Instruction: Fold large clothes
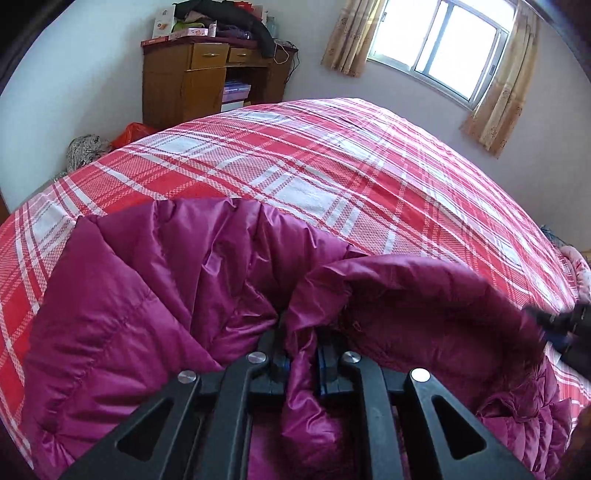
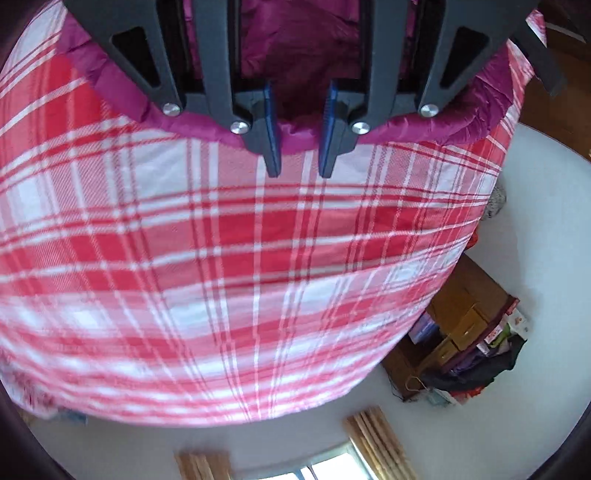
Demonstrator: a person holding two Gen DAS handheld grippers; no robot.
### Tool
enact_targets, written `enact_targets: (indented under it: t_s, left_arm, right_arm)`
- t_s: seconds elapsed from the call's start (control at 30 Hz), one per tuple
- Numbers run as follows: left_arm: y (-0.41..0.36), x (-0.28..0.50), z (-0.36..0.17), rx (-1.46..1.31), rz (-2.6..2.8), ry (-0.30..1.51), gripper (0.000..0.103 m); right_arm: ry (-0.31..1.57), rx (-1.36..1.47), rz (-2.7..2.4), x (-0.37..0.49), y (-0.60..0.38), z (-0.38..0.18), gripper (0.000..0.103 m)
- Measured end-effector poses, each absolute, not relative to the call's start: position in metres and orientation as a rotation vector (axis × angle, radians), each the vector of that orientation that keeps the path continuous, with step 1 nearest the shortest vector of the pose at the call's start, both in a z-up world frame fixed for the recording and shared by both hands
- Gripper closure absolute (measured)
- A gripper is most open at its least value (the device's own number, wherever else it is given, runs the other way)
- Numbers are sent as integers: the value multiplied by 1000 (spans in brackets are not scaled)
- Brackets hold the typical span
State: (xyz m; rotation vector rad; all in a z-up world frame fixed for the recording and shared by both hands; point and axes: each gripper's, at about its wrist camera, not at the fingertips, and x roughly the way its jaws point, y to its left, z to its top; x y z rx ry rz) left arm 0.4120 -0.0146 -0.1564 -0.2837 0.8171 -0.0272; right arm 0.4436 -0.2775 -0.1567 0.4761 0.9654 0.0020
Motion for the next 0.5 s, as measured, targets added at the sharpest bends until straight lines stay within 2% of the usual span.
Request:
enact_targets:
  t_s: [0.07, 0.23, 0.33, 0.37, 0.4, 0.5]
  left_arm:
    - [-13, 416, -158, -291, -31, 815, 91]
    - [-9, 414, -155, -308, -69, 823, 90]
    - [1, 401, -141, -280, -99, 861, 86]
    - [3, 394, -136, -276, -102, 861, 80]
    - [7, 385, -128, -272, -106, 857, 69]
    - [2, 354, -103, -197, -126, 798, 50]
  right_arm:
    - [1018, 510, 36, 421, -272, -181, 80]
    - [805, 257, 76, 369, -252, -195, 83]
    - [801, 192, 35, 369, -243, -193, 83]
    - [799, 170, 27, 369, -240, -193, 82]
    - [797, 160, 24, 369, -239, -192, 82]
    - [789, 180, 33, 369, -243, -193, 82]
